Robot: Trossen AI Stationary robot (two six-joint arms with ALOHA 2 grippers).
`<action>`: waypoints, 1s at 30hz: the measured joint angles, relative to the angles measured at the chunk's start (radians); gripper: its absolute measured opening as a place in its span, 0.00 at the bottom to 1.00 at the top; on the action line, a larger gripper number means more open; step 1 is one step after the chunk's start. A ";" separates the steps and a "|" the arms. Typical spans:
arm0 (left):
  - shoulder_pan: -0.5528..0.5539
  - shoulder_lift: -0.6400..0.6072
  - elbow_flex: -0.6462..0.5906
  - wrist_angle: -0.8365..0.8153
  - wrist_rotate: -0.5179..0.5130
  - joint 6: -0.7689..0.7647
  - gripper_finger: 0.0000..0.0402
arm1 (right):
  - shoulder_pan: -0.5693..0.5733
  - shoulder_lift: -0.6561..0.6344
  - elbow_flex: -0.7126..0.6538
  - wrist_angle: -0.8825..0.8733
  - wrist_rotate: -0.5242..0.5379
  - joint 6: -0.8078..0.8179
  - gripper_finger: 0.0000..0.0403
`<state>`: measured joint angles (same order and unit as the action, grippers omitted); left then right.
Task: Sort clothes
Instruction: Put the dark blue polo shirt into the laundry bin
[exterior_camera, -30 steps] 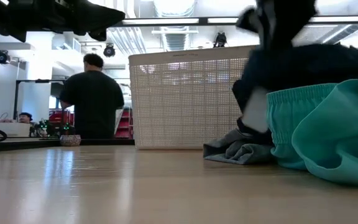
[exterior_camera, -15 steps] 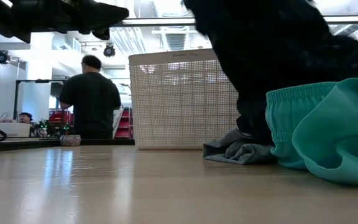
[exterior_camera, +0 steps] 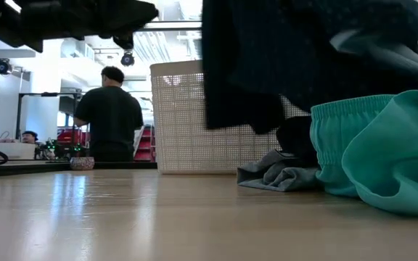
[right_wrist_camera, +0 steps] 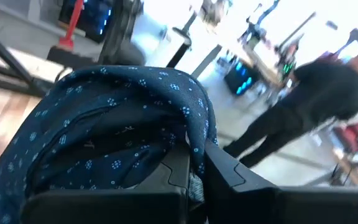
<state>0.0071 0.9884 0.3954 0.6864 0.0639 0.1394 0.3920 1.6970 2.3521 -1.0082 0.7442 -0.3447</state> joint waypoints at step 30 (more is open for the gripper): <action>-0.041 0.790 0.622 0.338 0.270 -0.148 0.75 | -0.003 -0.001 0.004 0.319 -0.011 -0.218 0.01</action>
<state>-0.0336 1.7779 1.0172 1.0248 0.3339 -0.0082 0.3893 1.6958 2.3558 -0.6893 0.7334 -0.5625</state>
